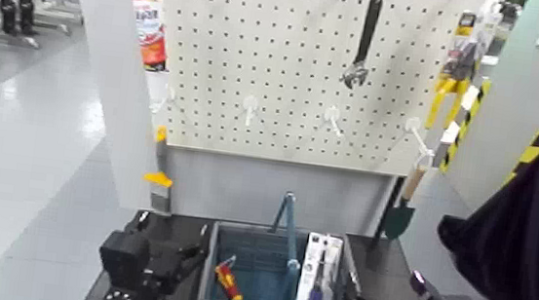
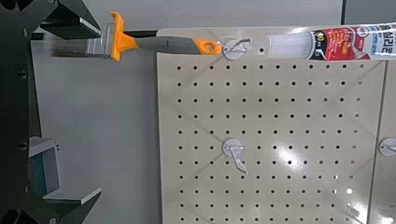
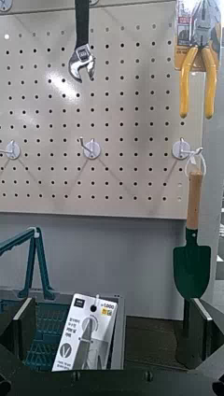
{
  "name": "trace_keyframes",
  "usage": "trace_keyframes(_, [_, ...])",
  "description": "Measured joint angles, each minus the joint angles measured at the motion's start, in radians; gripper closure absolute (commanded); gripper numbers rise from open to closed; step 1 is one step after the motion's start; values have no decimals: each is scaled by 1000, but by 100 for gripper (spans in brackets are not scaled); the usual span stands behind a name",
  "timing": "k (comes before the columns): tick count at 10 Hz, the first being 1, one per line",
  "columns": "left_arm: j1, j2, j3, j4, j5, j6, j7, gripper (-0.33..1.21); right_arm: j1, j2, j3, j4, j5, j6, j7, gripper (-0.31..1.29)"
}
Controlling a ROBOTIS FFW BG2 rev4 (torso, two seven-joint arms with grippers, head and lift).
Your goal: Put the tool with the wooden handle into the crate.
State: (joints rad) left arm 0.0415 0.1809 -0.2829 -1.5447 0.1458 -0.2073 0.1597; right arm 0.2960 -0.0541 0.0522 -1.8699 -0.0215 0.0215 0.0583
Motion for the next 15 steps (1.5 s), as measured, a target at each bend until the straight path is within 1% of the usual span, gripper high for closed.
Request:
trace_keyframes(4, [3,-1,2,0,7,1,-2,13,0,2,-1,2,0,1,2,7])
trace_keyframes(5, [3,-1,3,0,9,2,-4,13,0,3,-13,5,0,3,16,7])
trace_keyframes(7, [3,-2,3,0,11,3,-9,13,-19,-4,-66,17,3,15,83,7])
trace_keyframes(8, [3,-3,2,0,13,0,-16,13,-46,-15,-101,35,-1,19,145,7])
trace_keyframes(10, [3,-3,1,0,15,-1,-20,12,-100,-34,-163,82,-36,21,244,7])
trace_keyframes(11, [3,-4,1,0,15,-1,-22,13,-132,-50,-188,111,-53,24,298,7])
trace_keyframes(12, [4,-4,3,0,16,-1,-23,12,-158,-66,-202,134,-65,30,331,7])
trace_keyframes(15, [4,-4,4,0,17,-1,-25,12,-215,-111,-219,184,-82,34,359,7])
